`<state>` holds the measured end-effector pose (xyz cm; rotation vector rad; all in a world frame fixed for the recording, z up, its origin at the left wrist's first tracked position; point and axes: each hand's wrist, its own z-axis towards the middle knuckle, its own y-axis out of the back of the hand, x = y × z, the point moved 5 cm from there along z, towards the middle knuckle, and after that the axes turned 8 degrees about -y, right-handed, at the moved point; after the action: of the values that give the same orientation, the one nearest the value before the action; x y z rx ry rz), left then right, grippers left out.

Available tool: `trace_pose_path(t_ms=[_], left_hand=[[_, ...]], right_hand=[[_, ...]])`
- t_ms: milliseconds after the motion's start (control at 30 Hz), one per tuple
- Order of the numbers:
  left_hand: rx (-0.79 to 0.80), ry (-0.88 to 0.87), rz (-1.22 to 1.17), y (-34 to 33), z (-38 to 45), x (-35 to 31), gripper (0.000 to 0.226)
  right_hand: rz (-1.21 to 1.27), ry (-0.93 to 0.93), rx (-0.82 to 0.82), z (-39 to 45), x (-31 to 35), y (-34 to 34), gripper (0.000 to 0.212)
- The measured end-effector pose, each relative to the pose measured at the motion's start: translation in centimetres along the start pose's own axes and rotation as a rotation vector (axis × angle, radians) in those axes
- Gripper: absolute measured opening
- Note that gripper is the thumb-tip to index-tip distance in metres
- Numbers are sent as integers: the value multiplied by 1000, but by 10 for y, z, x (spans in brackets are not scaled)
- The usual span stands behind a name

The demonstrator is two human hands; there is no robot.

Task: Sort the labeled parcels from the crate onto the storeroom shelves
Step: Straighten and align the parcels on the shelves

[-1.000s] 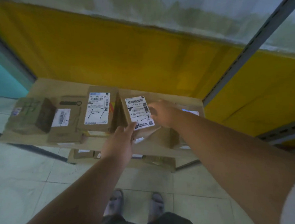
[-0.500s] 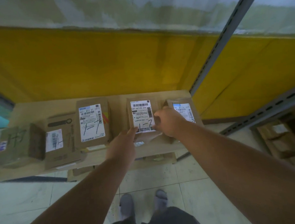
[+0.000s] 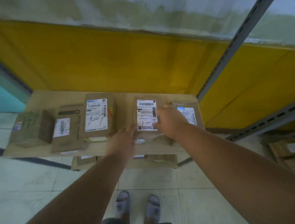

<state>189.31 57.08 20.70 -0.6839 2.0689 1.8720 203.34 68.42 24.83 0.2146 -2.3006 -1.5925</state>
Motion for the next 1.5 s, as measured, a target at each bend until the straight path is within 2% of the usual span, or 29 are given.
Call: trace_pose_path(t_ms=[133, 233, 300, 367, 467, 567, 700, 933, 1167, 1267, 1367, 1500], left_hand=[[-126, 110, -56, 25, -29, 19, 51], [-242, 200, -52, 51, -49, 54, 38], [-271, 255, -23, 67, -54, 80, 41], [-237, 257, 25, 77, -48, 102, 53], [-80, 210, -1, 79, -25, 128, 71], [17, 122, -49, 77, -10, 141, 78], [57, 32, -28, 78, -2, 152, 73], [105, -80, -14, 72, -1, 141, 71], [116, -74, -106, 70, -7, 143, 71], [123, -40, -76, 82, -14, 157, 75], [105, -53, 0, 104, -17, 173, 65], [109, -130, 94, 141, -5, 190, 46]], right_hand=[[-53, 162, -4, -1, 38, 9, 55], [-61, 260, 9, -1, 79, 7, 57], [-17, 288, 36, 4, 107, 2, 54], [9, 296, 53, 14, 131, -3, 54], [27, 239, 94, 34, 155, -11, 66], [2, 151, 178, 48, 167, -22, 75], [22, 81, 162, 51, 174, -29, 66], [19, -7, 134, 36, 156, -35, 70], [-75, -14, 127, 35, 158, -35, 58], [-119, 24, 41, 27, 167, -34, 59], [-106, 43, -61, 12, 183, -32, 53], [76, 67, -53, -13, 214, -37, 43]])
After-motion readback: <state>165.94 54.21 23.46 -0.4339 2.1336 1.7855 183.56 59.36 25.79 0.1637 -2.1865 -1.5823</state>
